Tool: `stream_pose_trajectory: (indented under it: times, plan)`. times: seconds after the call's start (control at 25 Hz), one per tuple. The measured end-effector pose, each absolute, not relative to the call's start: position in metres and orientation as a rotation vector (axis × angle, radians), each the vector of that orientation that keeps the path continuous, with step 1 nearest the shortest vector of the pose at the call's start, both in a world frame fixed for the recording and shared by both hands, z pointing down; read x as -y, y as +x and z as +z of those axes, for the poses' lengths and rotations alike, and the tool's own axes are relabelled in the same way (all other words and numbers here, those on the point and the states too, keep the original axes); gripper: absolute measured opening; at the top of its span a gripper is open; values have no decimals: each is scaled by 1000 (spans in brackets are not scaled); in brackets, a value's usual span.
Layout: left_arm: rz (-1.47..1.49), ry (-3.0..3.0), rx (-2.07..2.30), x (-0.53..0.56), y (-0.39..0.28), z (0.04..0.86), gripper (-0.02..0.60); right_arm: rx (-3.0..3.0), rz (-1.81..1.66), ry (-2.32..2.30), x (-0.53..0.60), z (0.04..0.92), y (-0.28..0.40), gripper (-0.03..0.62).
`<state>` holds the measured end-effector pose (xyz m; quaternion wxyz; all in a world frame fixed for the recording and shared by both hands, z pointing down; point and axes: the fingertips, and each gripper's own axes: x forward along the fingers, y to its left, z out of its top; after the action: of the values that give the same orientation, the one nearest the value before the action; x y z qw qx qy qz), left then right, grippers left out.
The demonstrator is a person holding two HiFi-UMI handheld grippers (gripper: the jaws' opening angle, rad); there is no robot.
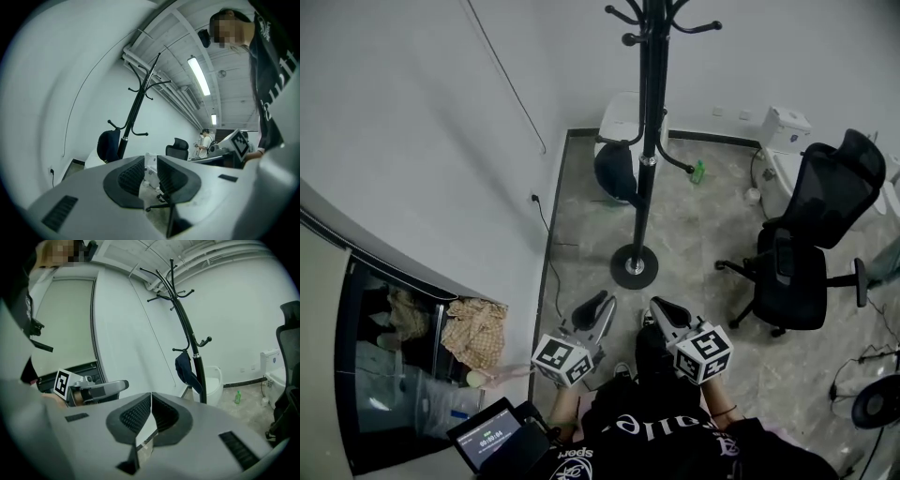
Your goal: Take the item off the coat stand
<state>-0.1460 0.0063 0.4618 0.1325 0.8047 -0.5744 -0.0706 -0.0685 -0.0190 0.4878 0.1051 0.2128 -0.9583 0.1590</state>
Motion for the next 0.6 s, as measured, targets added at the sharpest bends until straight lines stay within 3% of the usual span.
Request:
stream_pose_trajectory:
  times: [0.12, 0.6]
  plan:
    - [-188, 2292, 1711, 8, -164, 468, 100, 2846, 484, 571, 39, 490, -88, 18]
    - [-164, 2201, 1899, 142, -233, 471, 153, 2911, 397, 354, 166, 468, -140, 18]
